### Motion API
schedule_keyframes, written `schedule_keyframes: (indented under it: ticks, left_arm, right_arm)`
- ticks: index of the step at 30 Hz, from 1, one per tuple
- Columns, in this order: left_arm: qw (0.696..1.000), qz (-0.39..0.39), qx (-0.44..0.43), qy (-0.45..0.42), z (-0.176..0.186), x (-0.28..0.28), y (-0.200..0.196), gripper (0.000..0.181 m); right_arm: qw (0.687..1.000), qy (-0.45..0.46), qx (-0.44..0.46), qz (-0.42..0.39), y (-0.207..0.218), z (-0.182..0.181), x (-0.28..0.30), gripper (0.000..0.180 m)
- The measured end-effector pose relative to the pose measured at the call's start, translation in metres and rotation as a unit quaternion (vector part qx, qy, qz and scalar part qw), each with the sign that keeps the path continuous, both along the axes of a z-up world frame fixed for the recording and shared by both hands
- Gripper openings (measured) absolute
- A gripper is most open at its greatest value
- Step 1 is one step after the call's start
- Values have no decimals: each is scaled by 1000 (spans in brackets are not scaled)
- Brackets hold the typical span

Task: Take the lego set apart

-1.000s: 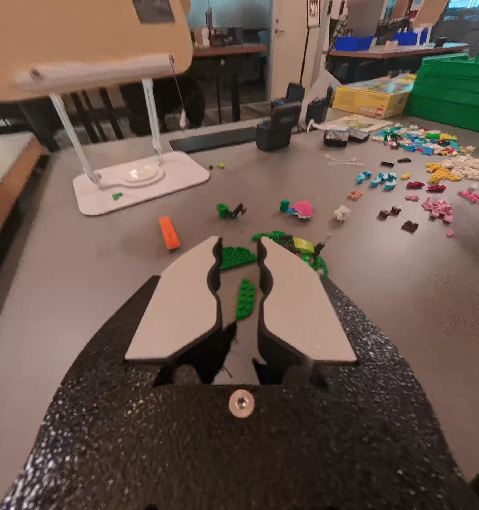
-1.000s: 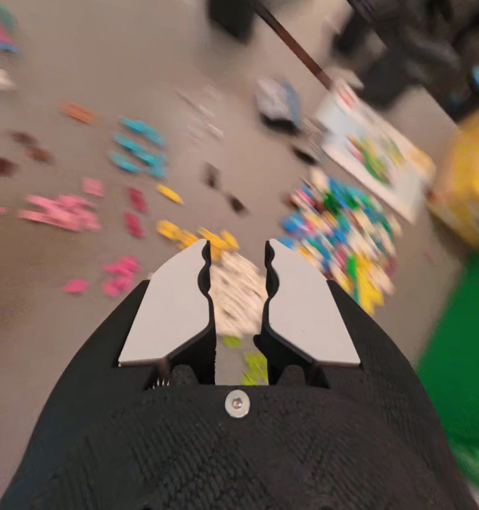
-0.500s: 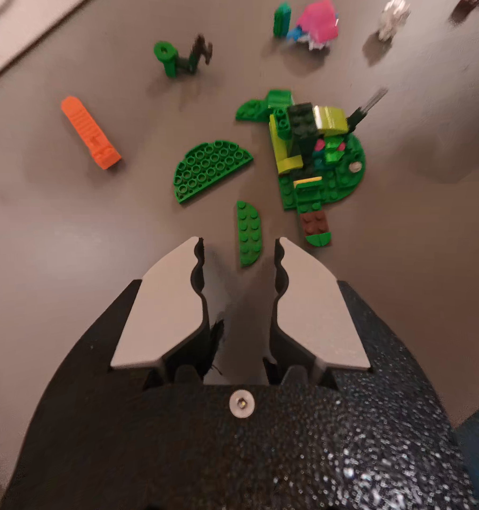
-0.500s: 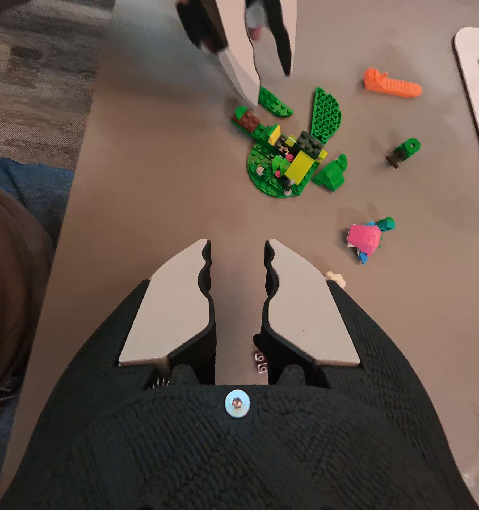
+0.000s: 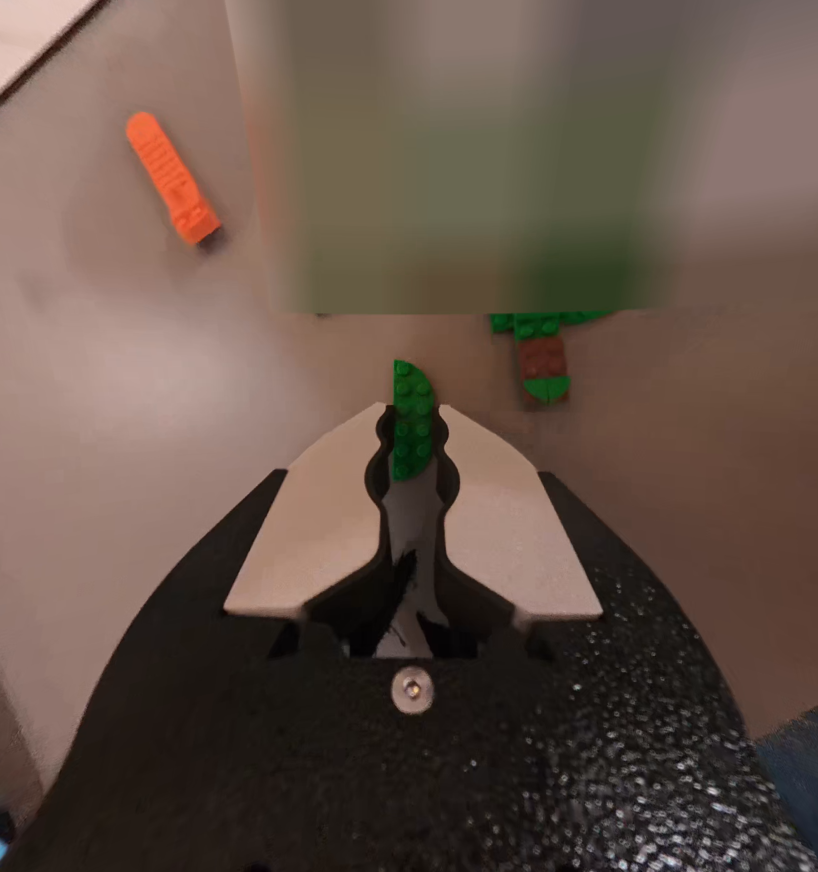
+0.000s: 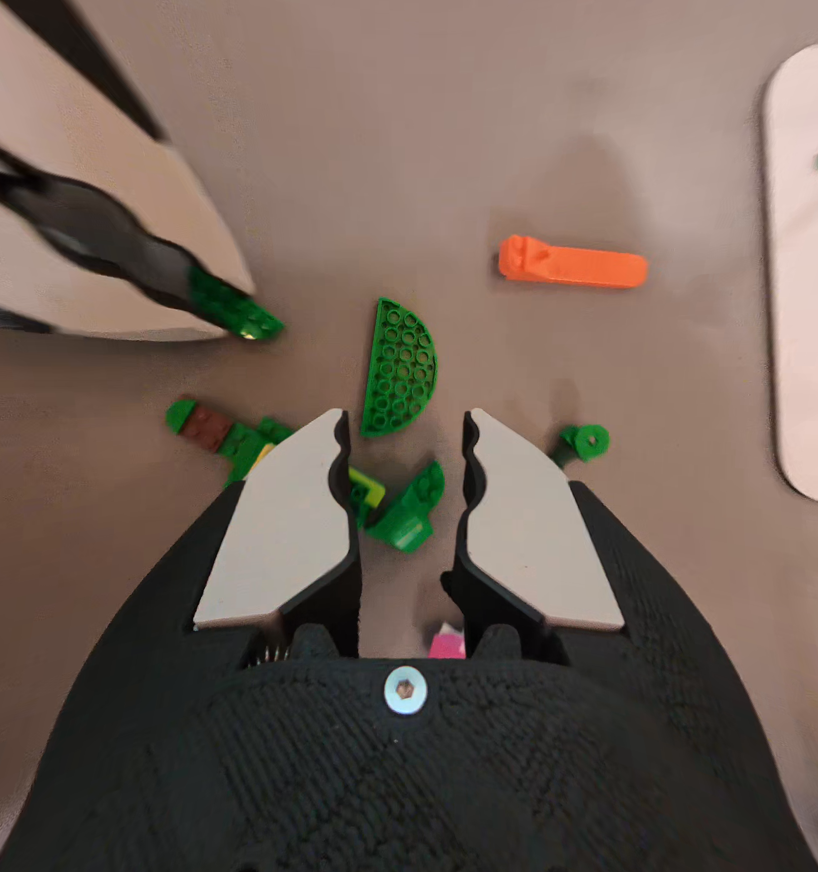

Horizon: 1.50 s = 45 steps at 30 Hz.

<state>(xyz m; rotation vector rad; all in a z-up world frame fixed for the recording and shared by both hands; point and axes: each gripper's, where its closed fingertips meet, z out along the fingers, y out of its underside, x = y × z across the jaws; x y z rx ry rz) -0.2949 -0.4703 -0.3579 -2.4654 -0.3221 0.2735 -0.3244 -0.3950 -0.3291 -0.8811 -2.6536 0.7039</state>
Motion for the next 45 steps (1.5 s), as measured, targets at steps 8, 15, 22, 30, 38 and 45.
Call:
schedule_keyframes:
  ticks: [8,15,22,30,38,45]
  left_arm:
    - [994,64,82,21,31,11,-53,14]
    - [994,56,88,24,36,16,-54,14]
    - [994,53,92,21,36,20,-53,14]
    - [981,0,189,43,86,38,-8,15]
    - [924,-276,265,11,137,142,215,14]
    - [853,-479,206,22,117,276,430,15]
  right_arm:
    - [995,-76,66,28,-17,-27,-15,52]
    - [983,-138,119,11,-9,-34,-22,46]
    - [978,-159,130,28,-17,-35,-26,31]
    - [999,-4,50,18,21,25,-3,30]
    - [956,139,50,-255,239,89,168,30]
    - [883,103,119,-442,435,64,371,31]
